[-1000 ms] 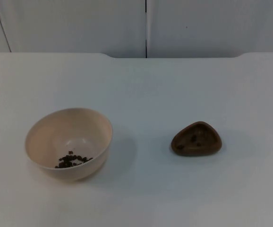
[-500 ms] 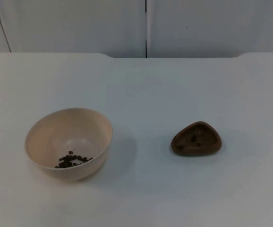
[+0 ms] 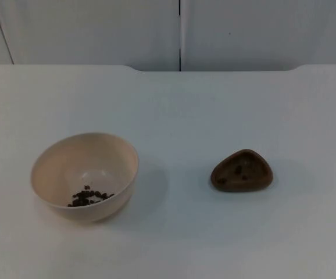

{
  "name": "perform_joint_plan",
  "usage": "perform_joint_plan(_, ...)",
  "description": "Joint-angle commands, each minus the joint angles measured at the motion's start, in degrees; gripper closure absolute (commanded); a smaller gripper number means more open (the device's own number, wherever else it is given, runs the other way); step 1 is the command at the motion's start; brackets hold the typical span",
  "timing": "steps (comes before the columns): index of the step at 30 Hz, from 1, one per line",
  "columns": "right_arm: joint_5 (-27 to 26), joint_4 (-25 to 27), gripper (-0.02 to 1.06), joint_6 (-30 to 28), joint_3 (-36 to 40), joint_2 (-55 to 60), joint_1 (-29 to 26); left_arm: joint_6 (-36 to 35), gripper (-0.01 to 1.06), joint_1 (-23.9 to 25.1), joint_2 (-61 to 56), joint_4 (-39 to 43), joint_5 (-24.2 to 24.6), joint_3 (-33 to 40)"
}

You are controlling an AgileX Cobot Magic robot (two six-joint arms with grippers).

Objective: Pick up the bowl with the left hand and pour the coffee beans from the cup into the bowl with the right hand.

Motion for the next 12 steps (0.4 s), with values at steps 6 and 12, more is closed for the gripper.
perform_joint_plan(6, -0.2, -0.1, -0.01, 0.2, 0.0, -0.2, -0.2, 0.1, 0.0, 6.8, -0.3, -0.2, 0.2, 0.3)
perform_joint_plan(12, -0.2, -0.1, -0.01, 0.2, 0.0, -0.2, -0.2, 0.1, 0.0, 12.0, -0.3, -0.2, 0.2, 0.3)
